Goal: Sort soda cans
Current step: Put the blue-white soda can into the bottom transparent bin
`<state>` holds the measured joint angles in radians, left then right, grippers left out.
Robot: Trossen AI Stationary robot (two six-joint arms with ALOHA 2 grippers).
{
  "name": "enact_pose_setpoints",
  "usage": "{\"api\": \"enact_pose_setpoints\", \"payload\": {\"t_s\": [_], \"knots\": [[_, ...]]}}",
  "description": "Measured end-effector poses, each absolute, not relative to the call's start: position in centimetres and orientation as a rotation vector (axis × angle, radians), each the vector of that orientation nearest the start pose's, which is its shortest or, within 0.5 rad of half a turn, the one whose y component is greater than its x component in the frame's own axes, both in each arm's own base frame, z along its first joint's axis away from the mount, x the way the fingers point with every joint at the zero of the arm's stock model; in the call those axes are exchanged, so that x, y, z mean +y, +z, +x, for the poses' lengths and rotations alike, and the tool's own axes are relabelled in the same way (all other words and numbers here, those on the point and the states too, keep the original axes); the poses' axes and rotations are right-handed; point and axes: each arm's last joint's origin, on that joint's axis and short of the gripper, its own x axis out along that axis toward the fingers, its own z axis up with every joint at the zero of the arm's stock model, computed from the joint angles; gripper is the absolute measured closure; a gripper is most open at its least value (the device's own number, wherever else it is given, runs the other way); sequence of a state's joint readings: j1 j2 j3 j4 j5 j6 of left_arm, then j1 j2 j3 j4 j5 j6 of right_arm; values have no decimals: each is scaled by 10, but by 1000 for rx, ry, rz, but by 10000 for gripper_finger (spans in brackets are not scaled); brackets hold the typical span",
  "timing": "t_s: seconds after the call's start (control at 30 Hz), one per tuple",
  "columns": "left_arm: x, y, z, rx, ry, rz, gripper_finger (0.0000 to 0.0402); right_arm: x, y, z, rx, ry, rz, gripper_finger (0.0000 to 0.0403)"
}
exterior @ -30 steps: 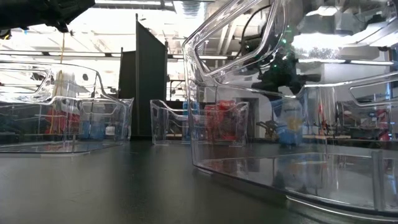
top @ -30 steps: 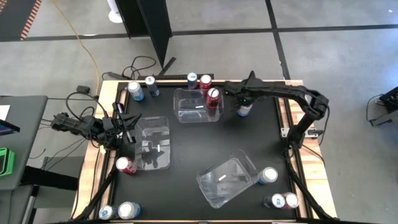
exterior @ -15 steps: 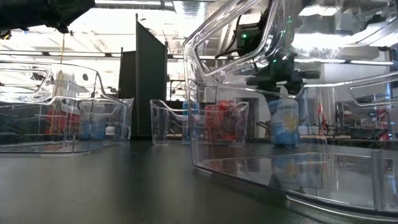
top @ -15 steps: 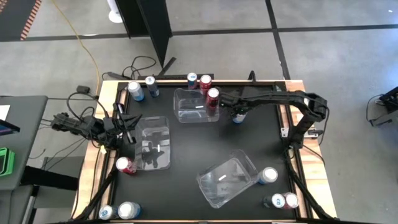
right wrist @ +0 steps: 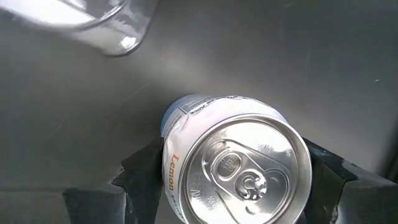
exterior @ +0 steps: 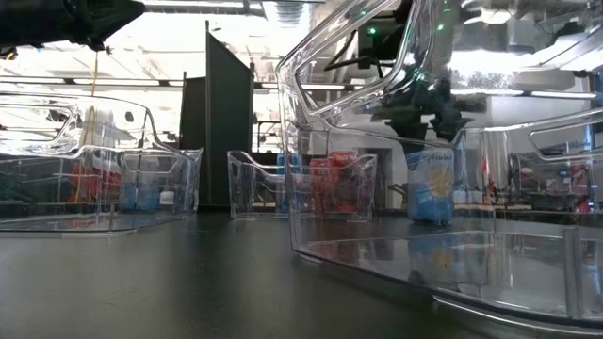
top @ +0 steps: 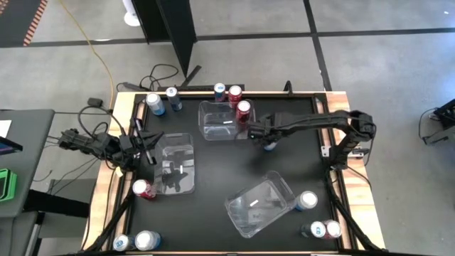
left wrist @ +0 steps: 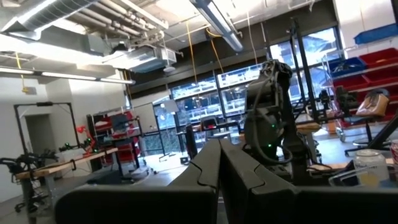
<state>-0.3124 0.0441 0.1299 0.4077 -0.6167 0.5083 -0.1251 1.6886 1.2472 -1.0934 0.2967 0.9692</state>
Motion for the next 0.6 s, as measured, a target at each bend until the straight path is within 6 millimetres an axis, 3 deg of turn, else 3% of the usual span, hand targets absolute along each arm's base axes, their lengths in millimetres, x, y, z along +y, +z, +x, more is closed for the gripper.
{"api": "enact_pose_setpoints", "payload": {"t_s": [0.27, 0.6], "knots": [[-8, 236, 79, -330, 383, 239, 401, -35, 230, 294, 1196, -1009, 638, 109], [-8, 234, 79, -317, 375, 222, 401, -28, 267, 273, 1073, -969, 648, 109]]}}
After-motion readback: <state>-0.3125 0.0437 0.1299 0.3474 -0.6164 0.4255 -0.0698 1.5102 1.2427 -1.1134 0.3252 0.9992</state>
